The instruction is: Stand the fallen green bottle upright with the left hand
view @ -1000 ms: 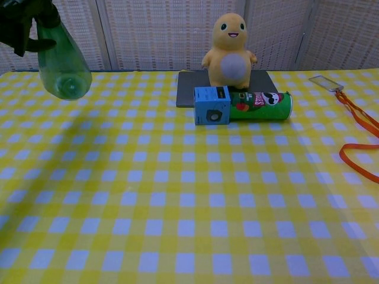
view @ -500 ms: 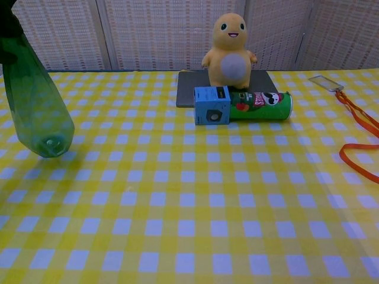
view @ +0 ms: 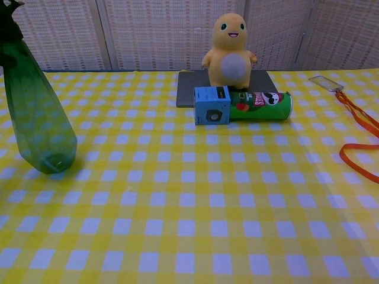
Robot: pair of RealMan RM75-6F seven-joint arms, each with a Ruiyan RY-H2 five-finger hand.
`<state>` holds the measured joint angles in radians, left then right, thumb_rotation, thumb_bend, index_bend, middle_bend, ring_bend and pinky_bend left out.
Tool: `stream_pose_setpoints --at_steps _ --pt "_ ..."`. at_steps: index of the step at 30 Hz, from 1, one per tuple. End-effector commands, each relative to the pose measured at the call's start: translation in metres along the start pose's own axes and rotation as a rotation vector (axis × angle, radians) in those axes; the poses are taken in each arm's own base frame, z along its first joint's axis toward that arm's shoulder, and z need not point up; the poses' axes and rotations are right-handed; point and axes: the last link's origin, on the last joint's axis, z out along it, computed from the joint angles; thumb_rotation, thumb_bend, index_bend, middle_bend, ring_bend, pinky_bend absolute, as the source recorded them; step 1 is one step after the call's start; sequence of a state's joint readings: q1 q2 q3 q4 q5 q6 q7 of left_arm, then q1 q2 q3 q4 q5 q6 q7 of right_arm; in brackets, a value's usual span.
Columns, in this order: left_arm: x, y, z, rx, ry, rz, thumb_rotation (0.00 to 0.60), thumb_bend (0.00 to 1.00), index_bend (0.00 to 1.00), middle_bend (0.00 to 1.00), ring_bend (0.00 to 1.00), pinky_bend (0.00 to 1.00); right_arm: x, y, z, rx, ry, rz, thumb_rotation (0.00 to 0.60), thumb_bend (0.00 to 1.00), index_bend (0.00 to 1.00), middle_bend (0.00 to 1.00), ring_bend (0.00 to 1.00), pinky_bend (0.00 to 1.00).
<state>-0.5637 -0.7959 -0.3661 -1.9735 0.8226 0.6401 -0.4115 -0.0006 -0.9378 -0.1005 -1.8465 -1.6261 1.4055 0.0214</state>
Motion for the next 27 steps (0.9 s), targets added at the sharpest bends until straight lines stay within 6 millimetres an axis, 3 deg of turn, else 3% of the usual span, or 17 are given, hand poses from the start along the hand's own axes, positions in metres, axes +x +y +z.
stream_pose_setpoints --at_steps 1,17,20,25,27 --pt "0.001 -0.003 0.001 0.000 0.000 -0.011 0.600 0.45 0.68 1.00 1.00 1.00 0.000 0.000 0.000 0.000 0.001 0.001 0.600 0.32 0.00 0.00 0.00 0.00" --pt "-0.007 -0.019 0.007 -0.025 0.004 -0.038 0.600 0.44 0.64 1.00 1.00 1.00 0.000 0.000 -0.002 -0.003 0.009 0.000 0.600 0.32 0.00 0.00 0.00 0.00" --pt "-0.007 -0.020 0.008 -0.038 0.013 -0.041 0.600 0.43 0.55 1.00 1.00 1.00 0.000 0.000 -0.002 -0.004 0.009 0.000 0.600 0.32 0.00 0.00 0.00 0.00" --pt "-0.005 -0.020 0.007 -0.047 0.019 -0.047 0.600 0.35 0.28 1.00 1.00 1.00 0.002 0.001 -0.003 -0.006 0.019 0.000 0.600 0.32 0.00 0.00 0.00 0.00" --pt "-0.004 -0.021 0.007 -0.047 0.018 -0.046 0.600 0.33 0.24 1.00 1.00 1.00 0.002 0.001 -0.004 -0.007 0.023 0.001 0.600 0.32 0.00 0.00 0.00 0.00"
